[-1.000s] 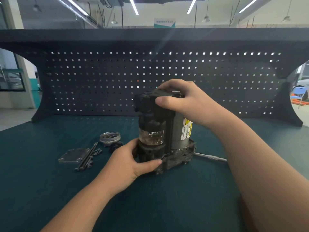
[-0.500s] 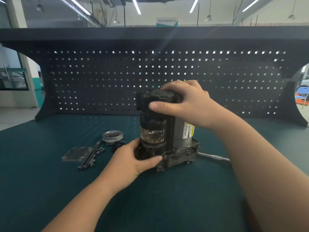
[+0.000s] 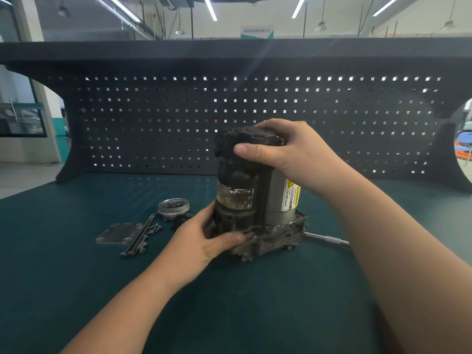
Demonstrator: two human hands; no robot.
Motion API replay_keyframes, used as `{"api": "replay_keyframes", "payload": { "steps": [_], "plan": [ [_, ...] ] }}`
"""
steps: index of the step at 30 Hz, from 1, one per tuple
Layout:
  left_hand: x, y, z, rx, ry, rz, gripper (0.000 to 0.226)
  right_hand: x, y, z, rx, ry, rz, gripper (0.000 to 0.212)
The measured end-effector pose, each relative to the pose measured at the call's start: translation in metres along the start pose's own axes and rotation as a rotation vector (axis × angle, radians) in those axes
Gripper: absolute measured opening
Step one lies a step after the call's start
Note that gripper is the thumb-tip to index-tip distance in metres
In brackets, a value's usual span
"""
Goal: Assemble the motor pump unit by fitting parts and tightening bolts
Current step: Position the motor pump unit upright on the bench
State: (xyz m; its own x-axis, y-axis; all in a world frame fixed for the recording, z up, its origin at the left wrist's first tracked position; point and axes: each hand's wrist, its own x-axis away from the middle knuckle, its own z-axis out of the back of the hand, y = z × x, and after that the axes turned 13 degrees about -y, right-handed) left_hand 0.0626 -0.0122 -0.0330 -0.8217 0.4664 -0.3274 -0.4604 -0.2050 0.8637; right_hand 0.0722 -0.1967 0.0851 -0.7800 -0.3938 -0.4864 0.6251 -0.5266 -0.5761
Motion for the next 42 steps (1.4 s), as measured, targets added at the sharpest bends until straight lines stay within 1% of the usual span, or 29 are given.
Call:
{"api": "replay_keyframes", "payload": {
  "steps": [3, 6, 10, 12, 14, 21, 23, 26, 29, 33, 38, 40, 42],
  "plan": [
    [0.0, -0.001, -0.001, -0.037, -0.03, 0.06, 0.064, 0.001, 0.0, -0.002, 0.009, 0.002, 0.021, 0.062],
    [-0.001, -0.003, -0.003, -0.024, 0.017, 0.096, 0.057, 0.0, 0.002, -0.003, -0.057, 0.054, 0.01, 0.056],
    [-0.004, -0.004, -0.008, 0.165, 0.102, 0.057, 0.047, 0.0, 0.003, -0.001, -0.242, 0.077, 0.012, 0.043],
    [-0.006, -0.005, -0.012, 0.247, 0.138, 0.036, 0.043, 0.0, 0.003, -0.002, -0.291, 0.086, 0.024, 0.043],
    [-0.007, -0.006, -0.015, 0.266, 0.165, 0.03, 0.038, 0.0, 0.002, -0.002, -0.326, 0.089, 0.031, 0.048],
    [-0.004, -0.002, -0.012, 0.081, 0.199, 0.083, 0.022, 0.001, -0.001, -0.002, -0.396, 0.132, 0.039, 0.05],
    [-0.003, -0.002, -0.012, 0.038, 0.202, 0.072, 0.024, 0.001, -0.001, -0.003, -0.42, 0.142, 0.038, 0.049],
    [-0.002, 0.0, -0.012, -0.018, 0.19, 0.049, 0.026, 0.0, 0.0, -0.003, -0.472, 0.162, 0.026, 0.039],
    [0.0, 0.004, -0.008, -0.091, 0.181, 0.076, 0.023, 0.001, 0.0, -0.002, -0.513, 0.164, 0.018, 0.04],
    [-0.001, 0.005, -0.004, -0.234, 0.182, 0.12, 0.02, 0.002, -0.002, -0.003, -0.512, 0.169, 0.041, 0.036],
    [-0.005, 0.008, -0.015, -0.369, 0.105, 0.071, 0.02, 0.003, -0.004, -0.003, -0.494, 0.181, 0.078, 0.044],
    [-0.005, 0.006, -0.018, -0.417, 0.122, 0.064, 0.021, 0.003, -0.004, -0.002, -0.503, 0.181, 0.099, 0.042],
    [-0.005, 0.004, -0.019, -0.391, 0.161, 0.051, 0.021, 0.004, -0.004, -0.002, -0.505, 0.18, 0.11, 0.037]
  ]
}}
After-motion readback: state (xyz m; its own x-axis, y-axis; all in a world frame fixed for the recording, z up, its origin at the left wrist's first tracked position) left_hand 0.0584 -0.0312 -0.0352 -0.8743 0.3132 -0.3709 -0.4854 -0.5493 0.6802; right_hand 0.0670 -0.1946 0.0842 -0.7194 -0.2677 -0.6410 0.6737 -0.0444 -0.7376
